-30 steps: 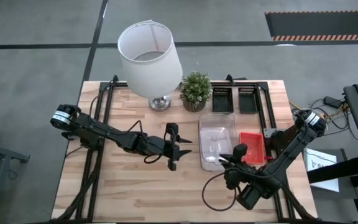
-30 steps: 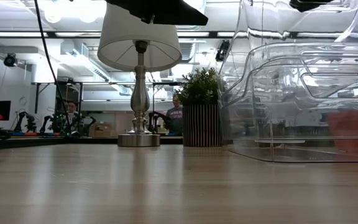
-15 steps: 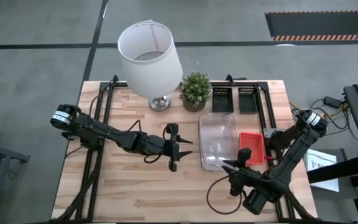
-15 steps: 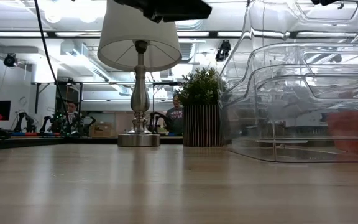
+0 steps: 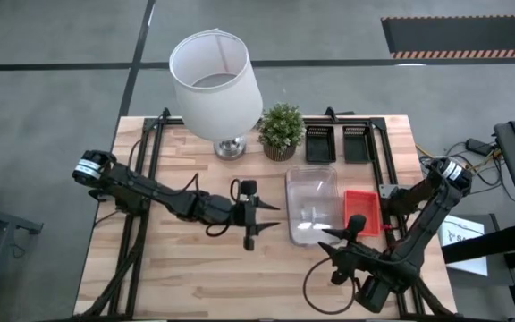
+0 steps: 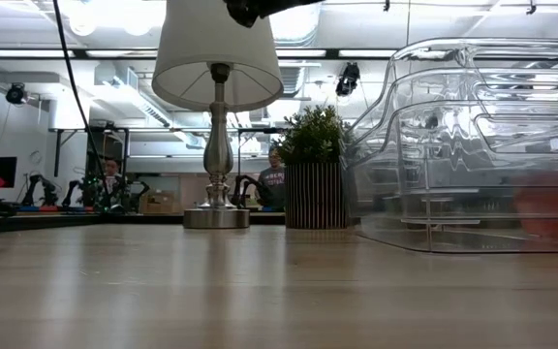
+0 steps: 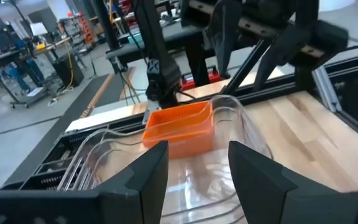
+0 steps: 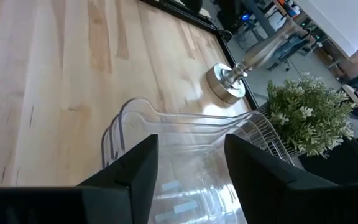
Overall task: Stack baskets by color
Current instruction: Move the stacked transparent bin to the center left of the table
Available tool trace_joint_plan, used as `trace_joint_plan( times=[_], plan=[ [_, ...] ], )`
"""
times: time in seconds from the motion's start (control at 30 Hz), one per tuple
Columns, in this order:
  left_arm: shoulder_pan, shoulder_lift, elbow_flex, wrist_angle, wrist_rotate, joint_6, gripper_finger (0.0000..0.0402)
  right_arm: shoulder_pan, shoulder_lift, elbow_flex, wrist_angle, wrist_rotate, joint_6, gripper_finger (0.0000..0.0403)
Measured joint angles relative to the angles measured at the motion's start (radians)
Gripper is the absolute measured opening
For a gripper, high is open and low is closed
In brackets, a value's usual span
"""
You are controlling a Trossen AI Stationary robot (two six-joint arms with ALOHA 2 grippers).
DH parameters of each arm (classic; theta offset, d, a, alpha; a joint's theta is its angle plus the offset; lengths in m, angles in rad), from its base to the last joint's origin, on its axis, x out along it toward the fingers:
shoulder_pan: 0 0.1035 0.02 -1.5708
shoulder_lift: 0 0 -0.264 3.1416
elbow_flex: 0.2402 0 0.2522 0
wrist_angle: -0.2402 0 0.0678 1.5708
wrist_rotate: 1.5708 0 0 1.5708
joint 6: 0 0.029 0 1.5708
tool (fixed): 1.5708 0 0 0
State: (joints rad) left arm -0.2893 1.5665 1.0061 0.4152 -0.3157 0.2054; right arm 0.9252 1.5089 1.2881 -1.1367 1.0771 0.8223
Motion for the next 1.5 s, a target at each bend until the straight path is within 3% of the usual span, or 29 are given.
trace_joint_plan(
  times=[0.2,0.43,0.63,0.87,1.03,1.2,1.33,1.5],
  plan=[
    [-0.027,0.033,0.0,0.035,0.02,-0.014,0.0152,0.028,-0.008,-0.068,0.035,0.071,0.0,0.0157],
    [-0.023,0.161,0.007,0.218,0.025,-0.009,0.0152,0.026,-0.045,-0.201,0.127,0.171,0.002,0.0112],
    [-0.002,0.226,0.047,0.244,0.023,-0.007,0.0152,0.025,-0.133,-0.277,0.145,0.172,-0.013,0.0076],
    [0.034,0.222,0.076,0.267,0.021,0.046,0.0152,0.021,-0.276,-0.277,0.168,0.188,-0.023,0.0038],
    [0.06,0.24,0.091,0.285,0.021,0.063,0.0152,0.021,-0.31,-0.306,0.252,0.231,-0.111,0.0018],
    [0.061,0.349,0.16,0.308,0.017,0.043,0.0152,0.021,-0.312,-0.314,0.256,0.233,-0.219,0.0009],
    [0.061,0.415,0.255,0.208,-0.045,-0.038,0.0142,0.021,-0.341,-0.29,0.258,0.233,-0.307,0.0009],
    [0.062,0.42,0.395,-0.133,-0.054,-0.088,0.0087,0.021,-0.409,-0.286,0.251,0.233,-0.389,0.0009]
  ],
)
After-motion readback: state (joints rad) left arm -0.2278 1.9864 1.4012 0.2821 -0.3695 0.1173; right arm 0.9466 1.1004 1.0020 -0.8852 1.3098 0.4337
